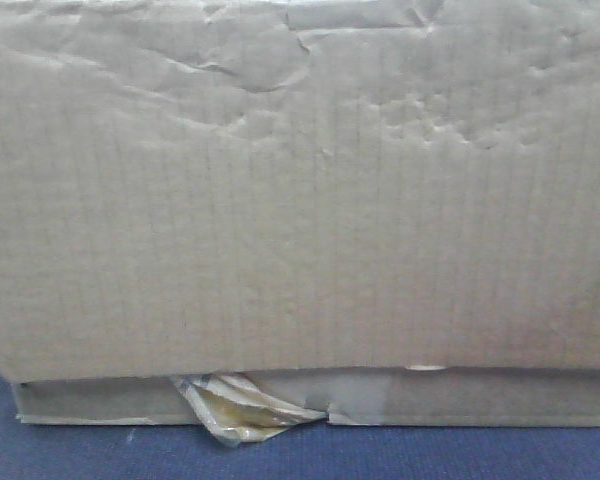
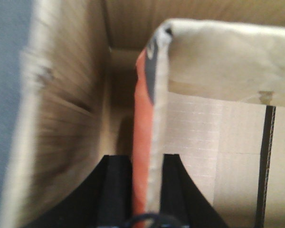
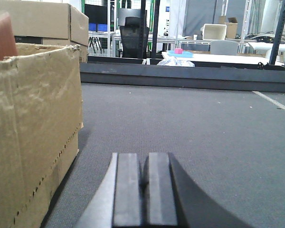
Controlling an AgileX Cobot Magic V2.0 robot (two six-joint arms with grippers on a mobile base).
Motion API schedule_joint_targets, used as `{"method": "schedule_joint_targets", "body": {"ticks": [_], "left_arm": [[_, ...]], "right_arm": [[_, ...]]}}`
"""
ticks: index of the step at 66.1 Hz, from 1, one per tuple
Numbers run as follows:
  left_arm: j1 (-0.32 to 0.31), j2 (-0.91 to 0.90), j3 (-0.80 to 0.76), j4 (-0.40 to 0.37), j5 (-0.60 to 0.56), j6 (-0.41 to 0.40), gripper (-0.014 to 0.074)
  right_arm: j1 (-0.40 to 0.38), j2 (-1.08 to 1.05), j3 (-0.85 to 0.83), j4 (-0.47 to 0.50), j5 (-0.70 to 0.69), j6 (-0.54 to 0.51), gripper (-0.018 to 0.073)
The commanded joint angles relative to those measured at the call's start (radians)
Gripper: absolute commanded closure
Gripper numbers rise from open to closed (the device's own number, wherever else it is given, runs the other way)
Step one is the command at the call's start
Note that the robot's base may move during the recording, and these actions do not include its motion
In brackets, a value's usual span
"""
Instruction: Stack two boxes on right shelf middle
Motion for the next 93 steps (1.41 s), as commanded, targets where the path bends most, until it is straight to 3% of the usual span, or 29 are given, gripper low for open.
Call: {"method": "schedule_joint_targets", "body": {"ticks": [1,33,39,50,58,74,93], "left_arm": [[-0.004,0.016,-0.001,-0.023,-0.019,-0.013,0.0708],[-0.004,0.047,-0.001,-0.058,-0.019,-0.009,0.0698],[-0.004,0.047,-0.001,-0.061,-0.019,-0.009,0.0613],[-0.004,0.047,-0.001,-0.057,-0.019,-0.009,0.0367],[-0.004,0.047,-0.001,-0.034,-0.019,-0.009,0.0288],[-0.004,0.045,-0.030,-0.016,-0.019,-0.009,0.0277],[-0.006,-0.017,-0.152,-0.029,-0.019,0.073,0.0277]], "right_arm": [[0.003,-0.004,0.000,-0.002,-0.024,-0.003,0.0728],[0.003,-0.004,0.000,-0.002,-0.024,-0.003,0.0728],[0.003,-0.004,0.000,-0.002,-0.024,-0.003,0.0728],[0.003,-0.004,0.000,-0.002,-0.024,-0.003,0.0728],[0.003,-0.004,0.000,-0.002,-0.024,-0.003,0.0728],[0.003,-0.004,0.000,-0.002,-0.024,-0.003,0.0728],[0.003,-0.004,0.000,-0.002,-0.024,-0.003,0.0728]]}}
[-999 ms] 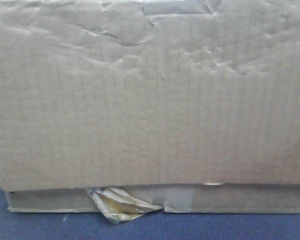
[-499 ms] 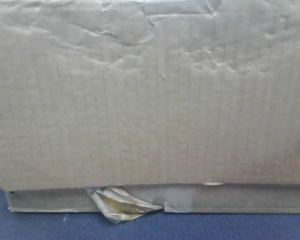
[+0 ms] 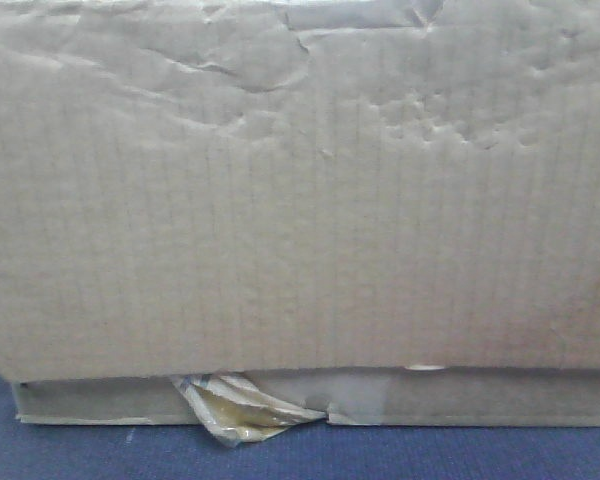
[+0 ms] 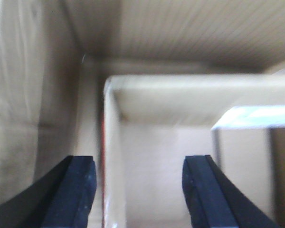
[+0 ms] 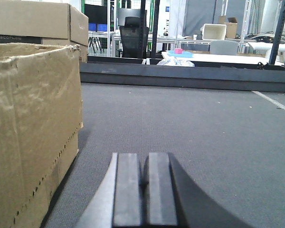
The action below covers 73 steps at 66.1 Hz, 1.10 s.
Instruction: Stack two boxes on right shelf middle
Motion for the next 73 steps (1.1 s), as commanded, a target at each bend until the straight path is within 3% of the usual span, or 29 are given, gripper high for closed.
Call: {"method": "schedule_joint_targets", "body": {"ticks": [1,14,38,61,73], "left_arm": [[-0.006,-0.055,-0.041,-0.002,-0.004,0.035,0.0277],[-0.006,-0.149,-0.041,0.034,-0.004,0.107,0.0277],[0.032,-0.173,0.081,0.076,-0.004,0.128,0.0277],[0.099,-0.173,0.177,0.025,-0.004,0.130,0.0277],[0.099,-0.171,0.240,0.011,-0.004,0.137,0.0277]], "right_arm": [[0.003,-0.004,0.000,-0.002,-0.024,-0.003,0.0728],[0.003,-0.004,0.000,-0.002,-0.024,-0.003,0.0728],[0.003,-0.004,0.000,-0.002,-0.024,-0.003,0.0728],[0.003,-0.004,0.000,-0.002,-0.024,-0.003,0.0728],[0.003,-0.004,0.000,-0.002,-0.024,-0.003,0.0728]]}}
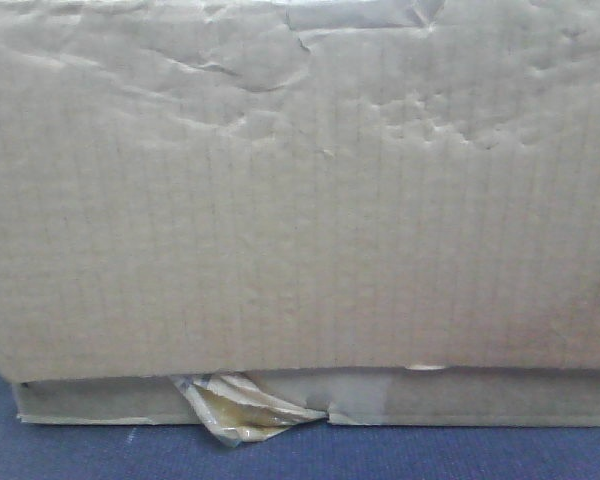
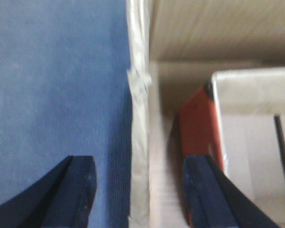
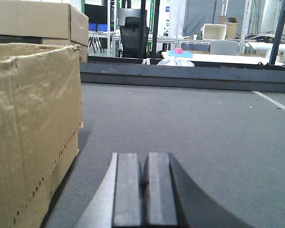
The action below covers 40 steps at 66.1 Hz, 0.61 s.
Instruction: Stack two boxes on right shelf middle
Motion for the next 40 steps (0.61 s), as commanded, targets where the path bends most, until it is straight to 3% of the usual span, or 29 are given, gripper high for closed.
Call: {"method": "schedule_joint_targets", "body": {"ticks": [1,8,17,29,34,40], "left_arm": [[0.005,-0.004,0.031,-0.006,-0.004,0.003,0.0277],[0.033,-0.001,0.063,-0.036,-0.004,0.003,0.0277],[0.071,0.005,0.071,-0.120,-0.004,0.080,0.0278],[0.071,0.005,0.071,-0.131,-0.004,0.086,0.0279],[0.071,0.005,0.071,-0.135,-0.004,0.088,0.0279],[0.071,0.005,0.071,-0.135,-0.004,0.088,0.0279]], "right_arm": [[0.003,-0.004,0.000,-0.005,-0.024,-0.003,0.0728],[0.003,-0.004,0.000,-0.005,-0.033,-0.003,0.0728],[0.003,-0.004,0.000,-0.005,-0.173,-0.003,0.0728],[0.003,-0.004,0.000,-0.005,-0.313,-0.003,0.0728],[0.003,-0.004,0.000,-0.005,-0.258,-0.003,0.0728],[0.003,-0.004,-0.070,0.015,-0.087,-0.003,0.0728]]}}
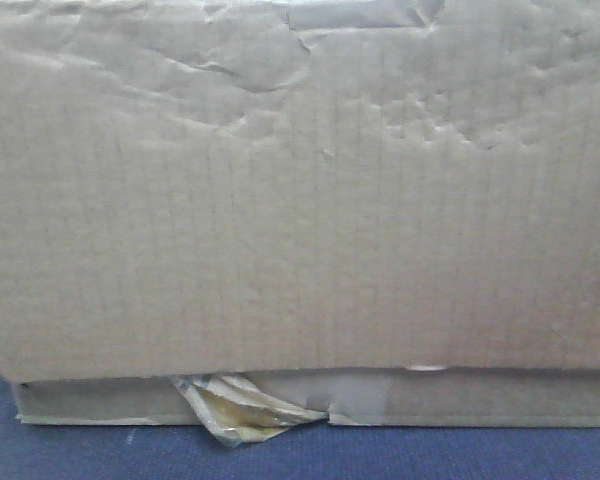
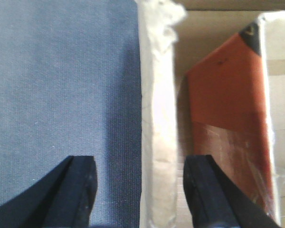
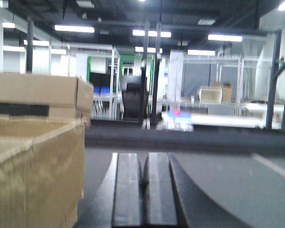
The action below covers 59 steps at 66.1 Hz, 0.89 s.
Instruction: Stack two boxes on right shelf middle
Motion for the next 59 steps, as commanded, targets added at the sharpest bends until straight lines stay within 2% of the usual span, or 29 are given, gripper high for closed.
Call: {"method": "schedule_joint_targets", "body": {"ticks": [1,6,10,15,19,34,41,52,59], "left_arm": [[0.001,-0.005,0.001,-0.005,-0.004,0.005,0.0279],[0.001,-0.005,0.001,-0.005,-0.004,0.005,0.0279],[0.001,-0.005,0.001,-0.005,-0.004,0.005,0.0279],[0.001,-0.003,0.003,-0.005,-0.004,0.005,0.0279],[0.001,-0.003,0.003,-0.005,-0.004,0.005,0.0279],[0.001,0.005,0.003,-0.003,-0.004,0.005,0.0279],[0.001,0.005,0.003,-0.003,-0.004,0.005,0.0279],[0.001,0.005,0.003,-0.003,-0.004,0.005,0.0279],[0.001,0.005,0.003,-0.003,-0.004,0.005,0.0279]], "right_arm": [[0.003,-0.002,-0.074,0.035,0.138,-0.003,0.0728],[0.003,0.000,-0.179,0.129,0.338,-0.003,0.0728],[0.003,0.045,-0.266,0.168,0.525,-0.003,0.0728],[0.003,0.103,-0.343,0.190,0.688,-0.003,0.0728],[0.003,0.139,-0.380,0.190,0.765,-0.003,0.0728],[0.003,0.171,-0.395,0.220,0.738,-0.003,0.0728],[0.003,0.232,-0.453,0.168,0.813,-0.003,0.0708],[0.003,0.432,-0.629,-0.003,1.003,-0.003,0.0701],[0.003,0.578,-0.732,-0.027,1.054,-0.003,0.0701]]}}
